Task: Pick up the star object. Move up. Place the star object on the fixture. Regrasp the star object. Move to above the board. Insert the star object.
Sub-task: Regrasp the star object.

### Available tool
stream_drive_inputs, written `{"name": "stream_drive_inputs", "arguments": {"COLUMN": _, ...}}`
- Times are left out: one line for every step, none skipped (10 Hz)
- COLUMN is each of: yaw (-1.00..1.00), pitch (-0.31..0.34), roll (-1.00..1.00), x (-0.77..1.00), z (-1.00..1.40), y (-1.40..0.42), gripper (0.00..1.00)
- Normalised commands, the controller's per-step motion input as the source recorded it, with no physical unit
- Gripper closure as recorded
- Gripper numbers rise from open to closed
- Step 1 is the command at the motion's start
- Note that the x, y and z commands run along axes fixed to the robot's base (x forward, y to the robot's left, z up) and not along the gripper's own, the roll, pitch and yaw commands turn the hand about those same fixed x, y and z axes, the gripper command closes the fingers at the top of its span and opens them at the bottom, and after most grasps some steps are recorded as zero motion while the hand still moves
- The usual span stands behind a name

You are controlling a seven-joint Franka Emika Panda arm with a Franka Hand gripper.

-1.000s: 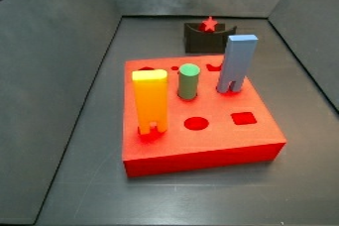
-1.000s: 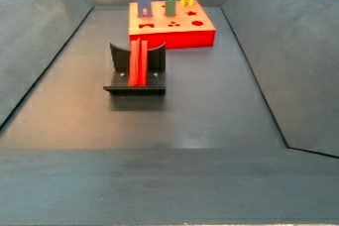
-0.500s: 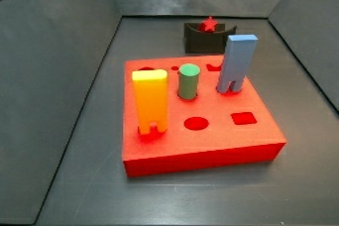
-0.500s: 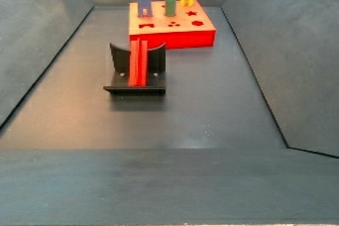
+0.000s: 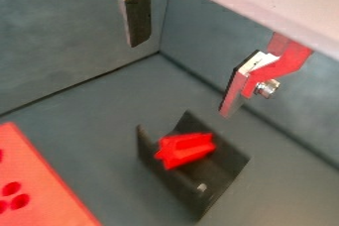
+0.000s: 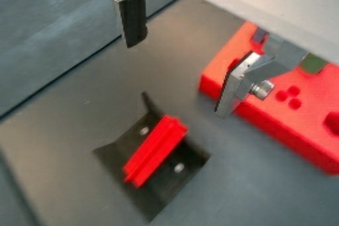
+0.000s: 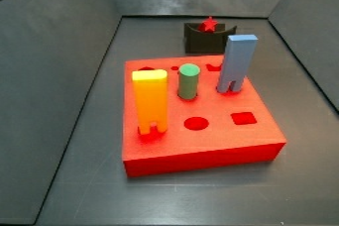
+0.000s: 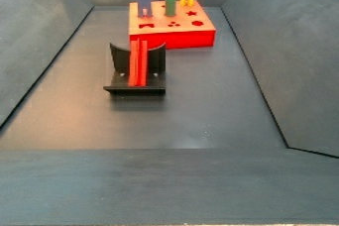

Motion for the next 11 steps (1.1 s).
{"name": "stream_drive_inputs", "arguments": {"yaw": 0.03, "pitch": 0.025, "roll": 1.00, "x": 0.01, "z": 0.01, "y": -0.02, "gripper": 0.00}}
{"name": "stream_drive_inputs", "arguments": {"yaw": 0.04, "pitch": 0.034, "roll": 1.00, "x": 0.03, "z": -0.01, "y": -0.02, "gripper": 0.00}}
{"name": "stream_drive_inputs", "arguments": {"yaw": 0.04, "pitch": 0.043, "roll": 1.00, "x": 0.04, "z": -0.01, "y": -0.02, "gripper": 0.00}}
{"name": "stream_drive_inputs", "arguments": {"yaw": 0.05, "pitch": 0.054, "roll": 1.00, "x": 0.05, "z": -0.01, "y": -0.03, "gripper": 0.00}}
{"name": "stream_drive_inputs", "arguments": {"yaw": 0.05, "pitch": 0.069, "roll": 1.00, "x": 0.06, "z": -0.01, "y": -0.03, "gripper": 0.00}}
{"name": "stream_drive_inputs", "arguments": {"yaw": 0.06, "pitch": 0.086, "roll": 1.00, "x": 0.08, "z": -0.02, "y": -0.03, "gripper": 0.00}}
{"name": "stream_drive_inputs", "arguments": {"yaw": 0.07, "pitch": 0.107, "roll": 1.00, "x": 0.09, "z": -0.02, "y": -0.04, "gripper": 0.00}}
{"name": "stream_drive_inputs", "arguments": {"yaw": 0.09, "pitch": 0.139, "roll": 1.00, "x": 0.10, "z": -0.01, "y": -0.04, "gripper": 0.00}}
{"name": "stream_drive_inputs", "arguments": {"yaw": 0.11, "pitch": 0.165, "roll": 1.00, "x": 0.11, "z": -0.02, "y": -0.04, "gripper": 0.00}}
{"name": "stream_drive_inputs", "arguments": {"yaw": 0.15, "pitch": 0.194, "roll": 1.00, "x": 0.11, "z": -0.02, "y": -0.04, "gripper": 0.00}}
{"name": "stream_drive_inputs", "arguments": {"yaw": 0.17, "pitch": 0.186, "roll": 0.84, "x": 0.11, "z": -0.02, "y": -0.05, "gripper": 0.00}}
